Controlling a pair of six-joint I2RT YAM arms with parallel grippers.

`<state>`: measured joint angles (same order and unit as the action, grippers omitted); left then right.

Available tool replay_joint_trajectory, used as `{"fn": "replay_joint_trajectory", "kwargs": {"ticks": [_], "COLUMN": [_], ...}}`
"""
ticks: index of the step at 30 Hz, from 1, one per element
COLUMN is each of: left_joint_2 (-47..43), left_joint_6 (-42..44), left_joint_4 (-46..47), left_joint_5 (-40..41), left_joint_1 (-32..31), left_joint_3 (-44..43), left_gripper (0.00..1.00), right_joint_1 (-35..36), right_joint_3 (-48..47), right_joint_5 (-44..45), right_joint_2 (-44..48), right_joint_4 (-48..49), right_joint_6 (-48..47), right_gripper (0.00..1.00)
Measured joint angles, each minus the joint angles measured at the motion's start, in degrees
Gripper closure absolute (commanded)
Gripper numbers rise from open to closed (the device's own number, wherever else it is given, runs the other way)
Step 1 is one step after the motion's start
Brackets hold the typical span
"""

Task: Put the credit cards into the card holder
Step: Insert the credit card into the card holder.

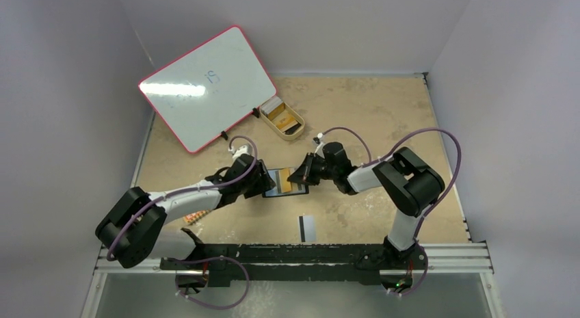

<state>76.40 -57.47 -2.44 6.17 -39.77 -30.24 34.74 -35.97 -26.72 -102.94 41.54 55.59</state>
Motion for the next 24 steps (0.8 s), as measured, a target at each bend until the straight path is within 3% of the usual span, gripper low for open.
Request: {"fn": "replay_joint_trajectory", "kwargs": {"ticks": [5, 10, 16, 24], "left_joint_2": [-1.29, -1.84, -1.9, -6.19], "left_joint_6": [-2.01, -3.48, -3.61, -2.8], "left_joint_4": [2.89, 5.01, 5.01, 0.39], "left_joint_5": [-1.51, -2.19, -2.51, 0.11], "left_joint_1": [0.0, 0.0, 0.0, 0.0], "left_joint_3": [2.21, 3.54, 3.63, 2.82], "left_gripper": [0.44, 0.44, 0.44, 0.4], "right_joint_1": [1.44, 3.28, 4.28, 4.35], "right_joint_3": [-0.22, -2.05, -3.28, -7.19], "right_joint_5": [1.31, 2.32, 6.58, 11.54], "right_joint_2": [-1.38, -3.96, 0.46, 6.1], "right_joint_4": [1.79, 1.79, -6.36, -18.47], "right_joint_6": [1.6, 2.4, -0.04, -6.86], "right_gripper": [1.0, 0.82, 0.67, 0.62]}}
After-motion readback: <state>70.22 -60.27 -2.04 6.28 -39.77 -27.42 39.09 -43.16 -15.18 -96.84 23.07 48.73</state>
